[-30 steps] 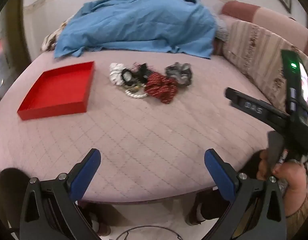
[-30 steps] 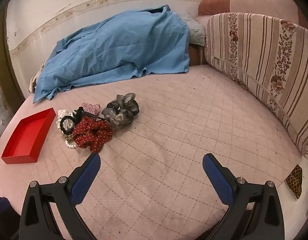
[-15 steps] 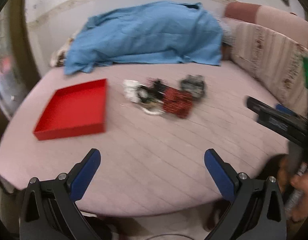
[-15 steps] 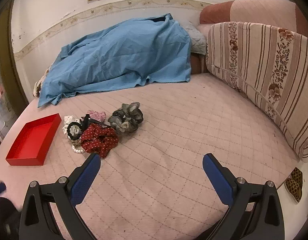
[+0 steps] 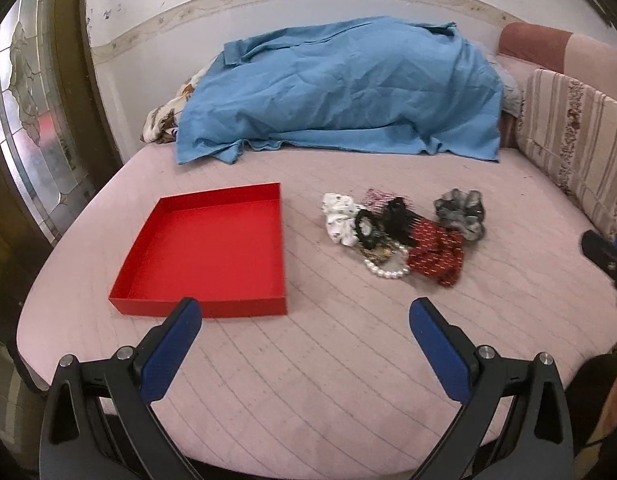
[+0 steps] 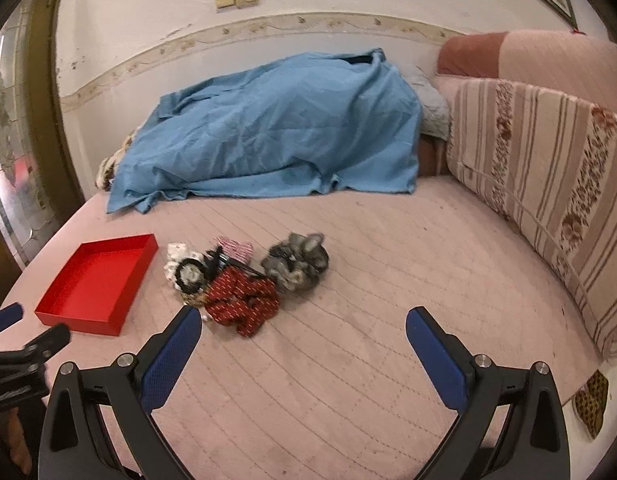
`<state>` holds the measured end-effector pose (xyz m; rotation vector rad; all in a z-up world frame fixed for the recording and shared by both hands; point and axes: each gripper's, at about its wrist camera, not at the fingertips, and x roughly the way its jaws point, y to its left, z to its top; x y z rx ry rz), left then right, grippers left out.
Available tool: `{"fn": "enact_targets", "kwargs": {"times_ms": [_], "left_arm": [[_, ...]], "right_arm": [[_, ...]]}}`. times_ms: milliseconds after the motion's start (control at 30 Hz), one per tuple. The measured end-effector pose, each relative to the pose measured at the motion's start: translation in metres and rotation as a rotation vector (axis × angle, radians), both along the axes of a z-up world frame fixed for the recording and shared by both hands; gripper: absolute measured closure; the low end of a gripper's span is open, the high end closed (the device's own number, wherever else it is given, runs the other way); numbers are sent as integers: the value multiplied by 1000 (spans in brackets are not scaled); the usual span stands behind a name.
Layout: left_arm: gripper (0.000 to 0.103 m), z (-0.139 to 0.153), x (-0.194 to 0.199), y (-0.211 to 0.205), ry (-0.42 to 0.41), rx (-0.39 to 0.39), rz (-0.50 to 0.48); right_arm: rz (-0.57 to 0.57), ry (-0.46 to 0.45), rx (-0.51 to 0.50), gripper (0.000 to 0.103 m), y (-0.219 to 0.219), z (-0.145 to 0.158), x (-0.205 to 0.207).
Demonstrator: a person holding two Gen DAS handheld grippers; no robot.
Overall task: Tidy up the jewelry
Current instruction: 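Move both tools toward the jewelry pile beside the red tray, then grasp the white scrunchie with the left tool while the right tool grasps the red polka-dot scrunchie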
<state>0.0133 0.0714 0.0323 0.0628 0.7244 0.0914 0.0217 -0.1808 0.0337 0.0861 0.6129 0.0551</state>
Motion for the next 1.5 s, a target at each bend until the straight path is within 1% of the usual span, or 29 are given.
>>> {"fn": "enact_targets", "kwargs": {"times_ms": [233,433,567,733,833,1000,1133,1200,1233,1300,1400,1500], "left_arm": [[0,-3,10,15,8,13,23],[0,-7,25,17,32,33,17],[0,-13,34,17,50,43,10],[0,-17,45,18,62,65,-2],[0,-17,52,23,63,58,1],[0,-19,72,35,82,39,34],[1,-16,88,31,80,22,11],[8,-16,97,26,80,12,-17],[9,-16,103,23,88,8,-30],[15,-18,115,20,104,-7,-49],[16,-24,137,19,126,-30,-49],[16,-32,162,23,156,-73,-33]], "right_arm": [[43,-15,-23,0,15,5,8],[4,-27,-60,0,19,-5,16],[12,12,-65,0,17,-14,27],[25,85,-9,0,8,-30,42],[38,115,24,0,4,-39,50],[60,137,42,0,2,-51,61],[90,153,50,4,2,-60,73],[105,163,56,6,3,-64,80],[115,169,59,8,4,-65,83],[132,182,65,11,5,-69,89],[152,199,81,16,7,-74,97],[172,213,100,23,9,-80,105]]}}
